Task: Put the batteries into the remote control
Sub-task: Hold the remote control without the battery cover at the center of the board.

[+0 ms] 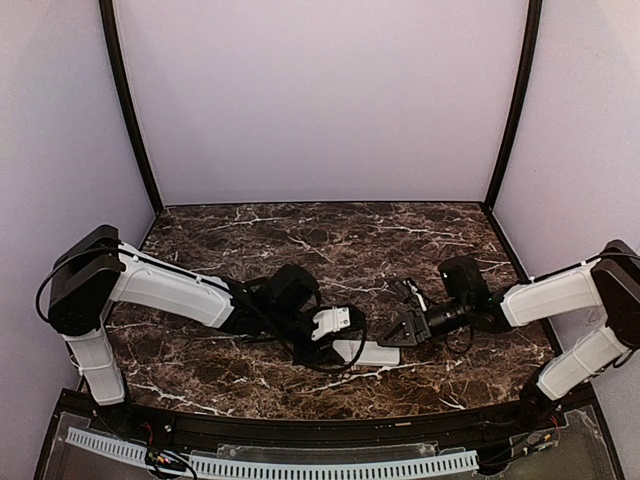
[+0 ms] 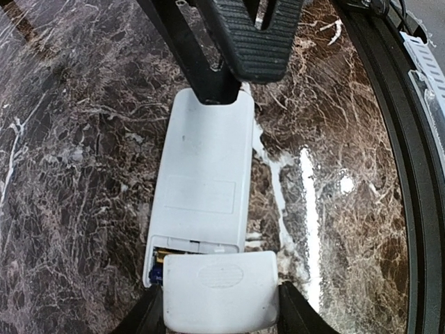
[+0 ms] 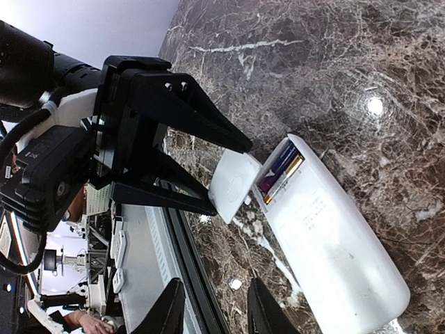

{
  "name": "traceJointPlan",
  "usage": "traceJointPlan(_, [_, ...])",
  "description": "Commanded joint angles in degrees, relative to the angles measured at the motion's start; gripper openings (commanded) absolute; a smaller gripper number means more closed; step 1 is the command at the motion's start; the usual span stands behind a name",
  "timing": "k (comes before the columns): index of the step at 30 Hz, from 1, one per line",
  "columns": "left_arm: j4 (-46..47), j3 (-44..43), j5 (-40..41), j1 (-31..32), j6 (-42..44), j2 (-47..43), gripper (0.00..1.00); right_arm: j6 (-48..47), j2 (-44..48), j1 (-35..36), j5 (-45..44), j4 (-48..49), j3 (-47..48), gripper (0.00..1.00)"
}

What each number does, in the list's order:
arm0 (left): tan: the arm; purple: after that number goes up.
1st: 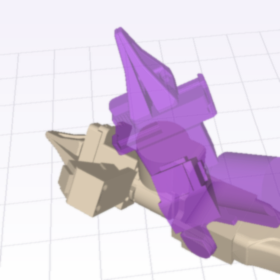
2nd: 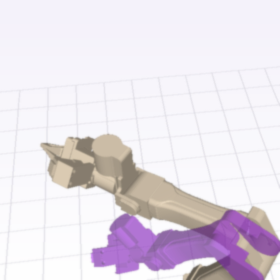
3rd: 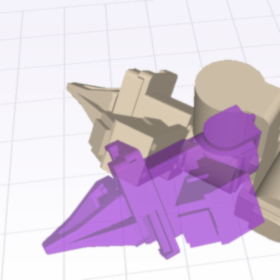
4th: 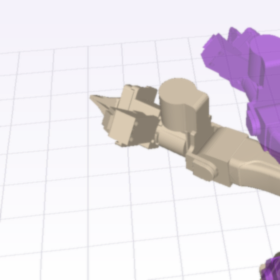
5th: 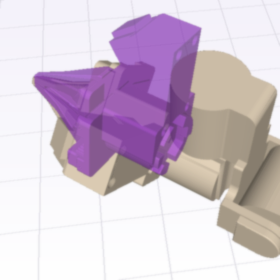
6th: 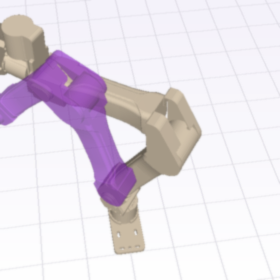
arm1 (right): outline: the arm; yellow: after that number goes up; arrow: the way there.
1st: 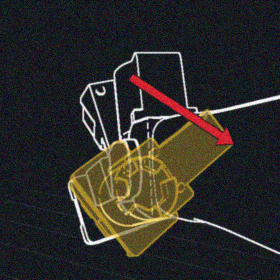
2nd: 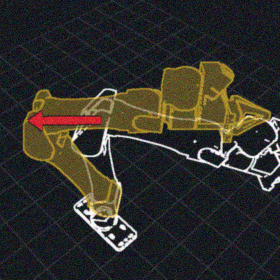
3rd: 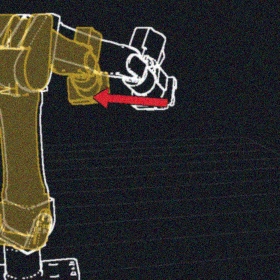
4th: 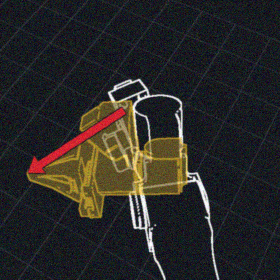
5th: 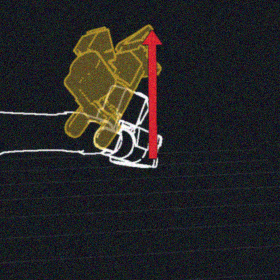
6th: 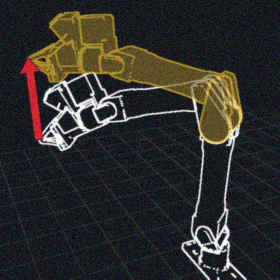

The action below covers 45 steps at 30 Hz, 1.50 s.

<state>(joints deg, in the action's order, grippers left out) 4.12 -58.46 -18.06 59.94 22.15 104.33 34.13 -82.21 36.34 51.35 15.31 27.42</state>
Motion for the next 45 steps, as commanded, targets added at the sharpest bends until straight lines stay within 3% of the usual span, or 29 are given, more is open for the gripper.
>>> traceJointPlan(1, [-2.7,-1.6,-1.5,-0.1,2.5,1.7,0.36,-1.8,-1.6,-0.5,-0.3,-0.7,0.6,0.3])
traceJointPlan(14, [-3.7,-3.8,-1.5,-1.0,5.4,3.4,0.38,-3.5,-3.4,-0.8,0.9,-0.8,1.1,0.22])
traceJointPlan(24, [-11.9,-8.0,-0.7,-1.4,10.6,4.7,0.38,-4.0,-4.2,-1.2,1.4,-1.2,1.7,0.17])
traceJointPlan(45, [-15.1,-12.3,-1.7,-2.5,12.2,7.5,0.4,-4.7,-6.6,-1.4,2.6,-0.8,2.1,0.12])
